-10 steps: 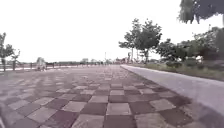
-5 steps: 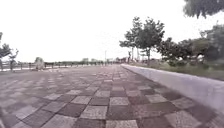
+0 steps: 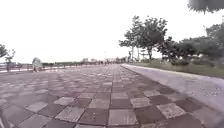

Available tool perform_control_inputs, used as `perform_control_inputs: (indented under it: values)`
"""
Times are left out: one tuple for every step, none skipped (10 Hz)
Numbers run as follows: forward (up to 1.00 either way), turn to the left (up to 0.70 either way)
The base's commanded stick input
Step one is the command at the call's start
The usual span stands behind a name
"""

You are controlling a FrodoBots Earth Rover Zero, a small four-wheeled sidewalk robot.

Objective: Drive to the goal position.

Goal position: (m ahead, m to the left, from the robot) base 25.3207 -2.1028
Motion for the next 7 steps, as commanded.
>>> perform_control_inputs:
  values:
    - [0.99, 0.0]
    - [0.98, 0.0]
    - [0.97, 0.0]
    - [0.96, 0.0]
    - [0.96, 0.0]
    - [0.96, 0.0]
    - [0.98, 0.0]
